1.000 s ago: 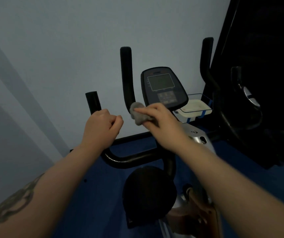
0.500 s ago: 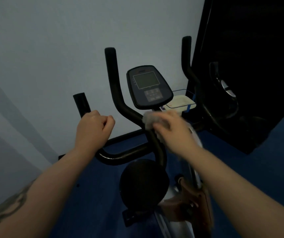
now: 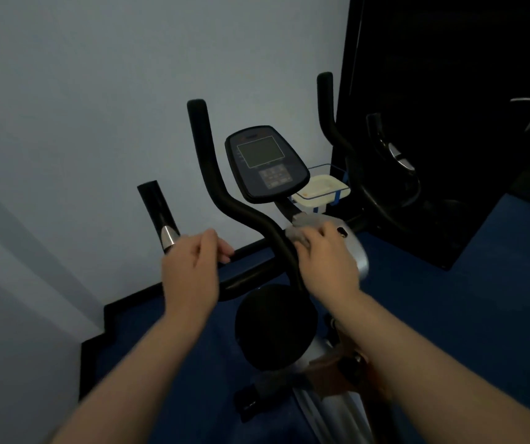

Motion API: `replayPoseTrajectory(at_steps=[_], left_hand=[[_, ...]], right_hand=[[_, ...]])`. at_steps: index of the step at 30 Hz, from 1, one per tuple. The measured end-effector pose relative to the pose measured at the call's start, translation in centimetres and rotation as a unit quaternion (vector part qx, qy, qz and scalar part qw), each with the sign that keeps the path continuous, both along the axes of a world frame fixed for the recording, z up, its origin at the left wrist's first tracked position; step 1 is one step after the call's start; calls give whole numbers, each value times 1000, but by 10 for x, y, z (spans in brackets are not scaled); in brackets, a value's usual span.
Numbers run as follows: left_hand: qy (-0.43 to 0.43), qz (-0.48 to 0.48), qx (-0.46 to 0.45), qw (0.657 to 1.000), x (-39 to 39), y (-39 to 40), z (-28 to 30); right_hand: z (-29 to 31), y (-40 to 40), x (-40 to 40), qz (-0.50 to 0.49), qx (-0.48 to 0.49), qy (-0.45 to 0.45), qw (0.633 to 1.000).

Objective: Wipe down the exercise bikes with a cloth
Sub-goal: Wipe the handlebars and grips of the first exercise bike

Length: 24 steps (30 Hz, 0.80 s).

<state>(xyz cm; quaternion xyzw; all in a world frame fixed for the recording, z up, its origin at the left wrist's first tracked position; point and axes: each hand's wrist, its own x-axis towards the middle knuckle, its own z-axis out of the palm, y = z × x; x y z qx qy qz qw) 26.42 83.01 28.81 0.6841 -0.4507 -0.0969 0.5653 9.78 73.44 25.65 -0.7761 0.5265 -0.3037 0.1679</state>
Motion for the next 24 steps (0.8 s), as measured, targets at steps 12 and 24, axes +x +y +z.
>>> replayPoseTrajectory(at_steps=[12,24], left_hand=[[133,-71,92,984,-40,36,-36],[239,-137,38,961,-44,55,-40]], right_hand=[[24,74,-13,115,30,-76,990],[2,121,-12,95,-147,21,984]])
